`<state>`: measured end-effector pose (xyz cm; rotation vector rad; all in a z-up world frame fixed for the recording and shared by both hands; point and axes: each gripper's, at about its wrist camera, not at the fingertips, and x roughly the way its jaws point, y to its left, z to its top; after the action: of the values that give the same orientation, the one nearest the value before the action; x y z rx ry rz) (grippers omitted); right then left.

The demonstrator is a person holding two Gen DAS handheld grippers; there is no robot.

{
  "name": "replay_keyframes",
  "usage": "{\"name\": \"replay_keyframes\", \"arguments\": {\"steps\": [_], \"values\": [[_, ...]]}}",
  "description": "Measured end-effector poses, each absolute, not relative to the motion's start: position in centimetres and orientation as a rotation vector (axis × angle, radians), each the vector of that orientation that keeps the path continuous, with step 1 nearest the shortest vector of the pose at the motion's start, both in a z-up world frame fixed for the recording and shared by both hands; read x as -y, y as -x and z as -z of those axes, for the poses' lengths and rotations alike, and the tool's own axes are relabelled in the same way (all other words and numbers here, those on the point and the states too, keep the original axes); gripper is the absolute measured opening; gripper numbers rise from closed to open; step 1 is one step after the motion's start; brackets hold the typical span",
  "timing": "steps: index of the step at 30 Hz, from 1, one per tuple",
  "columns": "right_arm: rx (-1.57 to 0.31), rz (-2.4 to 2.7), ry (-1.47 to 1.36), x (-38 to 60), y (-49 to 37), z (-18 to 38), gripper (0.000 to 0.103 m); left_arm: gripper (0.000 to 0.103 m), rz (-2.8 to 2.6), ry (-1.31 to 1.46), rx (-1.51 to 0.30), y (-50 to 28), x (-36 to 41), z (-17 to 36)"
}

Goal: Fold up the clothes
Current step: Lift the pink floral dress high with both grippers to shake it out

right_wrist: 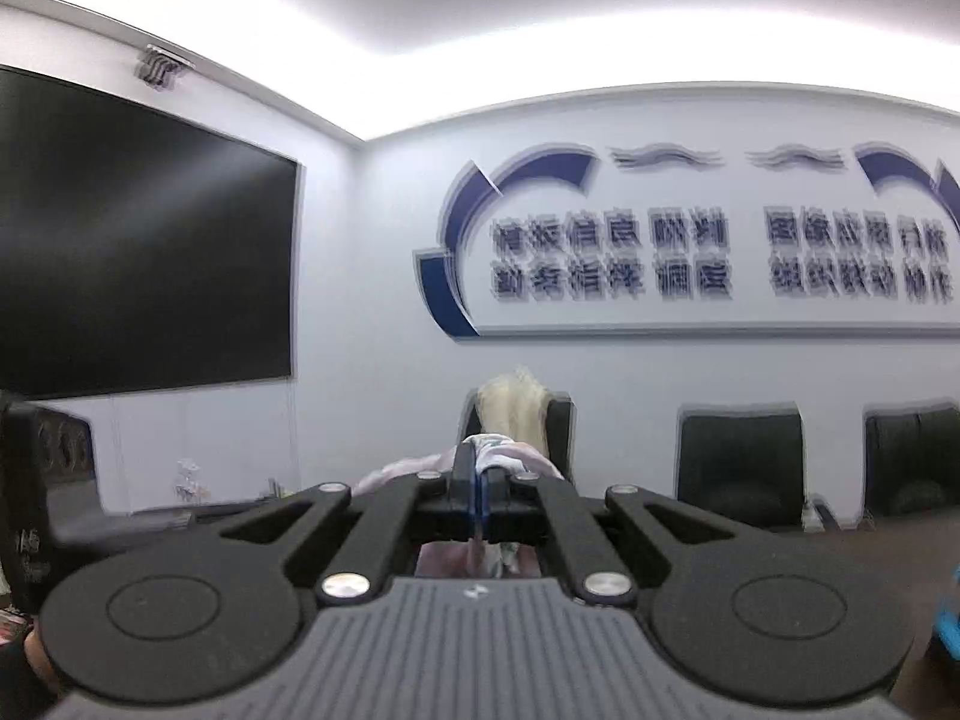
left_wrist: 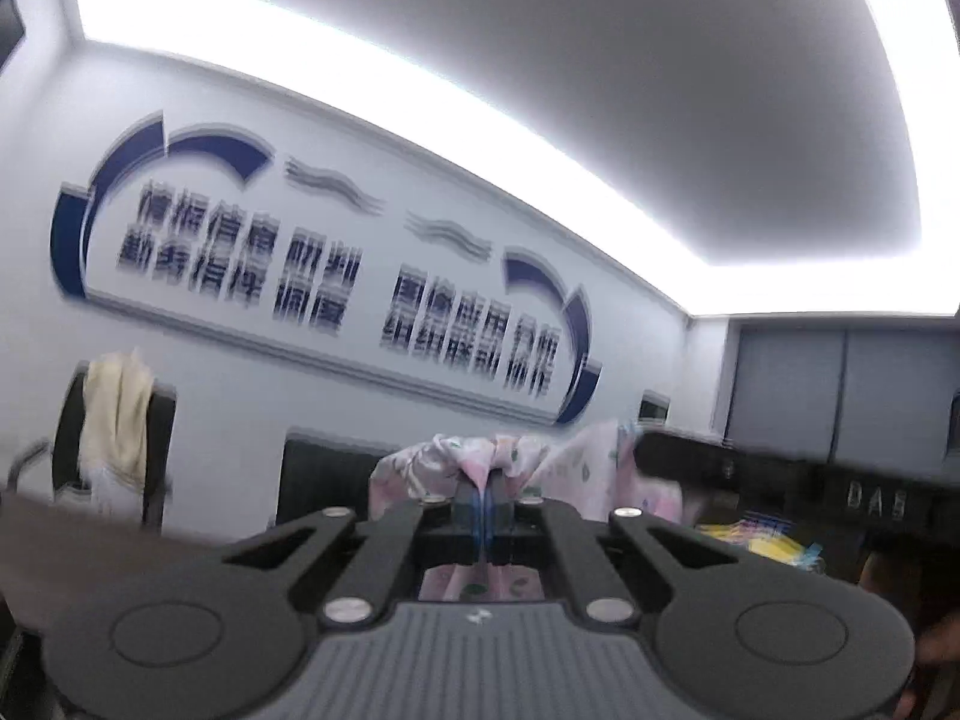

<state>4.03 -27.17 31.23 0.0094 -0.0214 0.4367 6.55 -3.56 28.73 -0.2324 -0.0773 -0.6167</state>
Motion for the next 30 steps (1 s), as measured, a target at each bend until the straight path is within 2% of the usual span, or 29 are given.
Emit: {"name": "replay_keyframes", "arguments": {"steps": [9,16,19,24,25,28,30], "values": [[0.291,-0.492,0.042,24.0,13.8,-39.8,0.001,0.0,0.596,0.145,0.391,11.8,0.6,-39.6],[0.333,-0.507,0.081,20.7,20.1,-42.7,0.001,0.0,0.5,0.129,0.38,16.5,-0.1,-41.6],[0.287,-0.502,0.079,19.7,19.2,-42.8,0.001,0.0,0.463,0.131,0.31,14.4,-0.1,-40.6],[0.082,-0.451,0.046,18.0,10.8,-40.3,0.001,0.004,0.378,0.111,0.01,1.3,1.4,-34.3],[0.005,-0.421,0.043,17.8,7.7,-38.3,0.001,0.006,0.355,0.115,-0.07,-1.5,1.4,-31.9],[-0.249,-0.317,0.038,17.5,-2.4,-31.2,0.002,0.021,0.282,0.125,-0.309,-9.9,1.4,-24.7],[-0.416,-0.201,0.03,18.6,-8.8,-25.2,0.005,0.03,0.272,0.092,-0.405,-10.2,0.6,-20.7]]}}
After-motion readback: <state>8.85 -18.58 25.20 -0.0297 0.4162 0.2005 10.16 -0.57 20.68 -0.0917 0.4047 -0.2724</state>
